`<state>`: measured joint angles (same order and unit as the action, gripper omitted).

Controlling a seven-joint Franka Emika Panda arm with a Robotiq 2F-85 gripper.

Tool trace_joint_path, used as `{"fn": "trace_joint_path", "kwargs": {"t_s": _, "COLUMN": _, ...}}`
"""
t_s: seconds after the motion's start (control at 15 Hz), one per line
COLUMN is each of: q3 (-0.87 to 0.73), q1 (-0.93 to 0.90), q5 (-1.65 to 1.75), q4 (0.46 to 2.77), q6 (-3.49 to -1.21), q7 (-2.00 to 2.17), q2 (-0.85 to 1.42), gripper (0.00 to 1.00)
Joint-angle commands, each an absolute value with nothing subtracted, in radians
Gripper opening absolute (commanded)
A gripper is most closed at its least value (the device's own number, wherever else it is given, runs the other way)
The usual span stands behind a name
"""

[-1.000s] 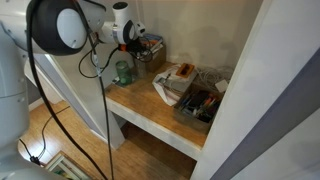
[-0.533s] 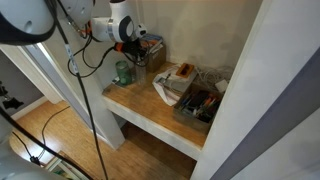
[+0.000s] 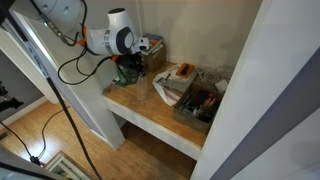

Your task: Place the bottle of water next to the box

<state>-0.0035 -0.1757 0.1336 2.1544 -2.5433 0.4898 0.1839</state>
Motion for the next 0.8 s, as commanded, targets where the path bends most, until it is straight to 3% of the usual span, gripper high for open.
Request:
{"fn": "trace_joint_path", "kwargs": {"t_s": 0.0, "q3": 0.005, "q1": -0.166, "q5": 0.135, "q4": 2.165, "q6": -2.544, "q7": 0.496, "q2": 0.175, "gripper": 0.31}}
{"fn": "trace_joint_path", "kwargs": {"t_s": 0.27, "q3": 0.006, "q1": -0.168, "q5": 0.137, "q4": 2.171, "q6": -2.544, "q7": 0.509, "q2": 0.167, "gripper": 0.31}}
{"fn": "trace_joint_path", "kwargs": {"t_s": 0.33, "q3": 0.006, "q1": -0.168, "q5": 0.137, "q4": 2.171, "q6": -2.544, "q7": 0.509, "q2": 0.167, "gripper": 0.08}}
{"fn": "trace_joint_path", "kwargs": {"t_s": 0.73, "q3": -0.078, "q1": -0.137, "q5": 0.226, "q4": 2.187, "q6": -2.545, "q7": 0.659, "q2": 0.171, "gripper": 0.08}}
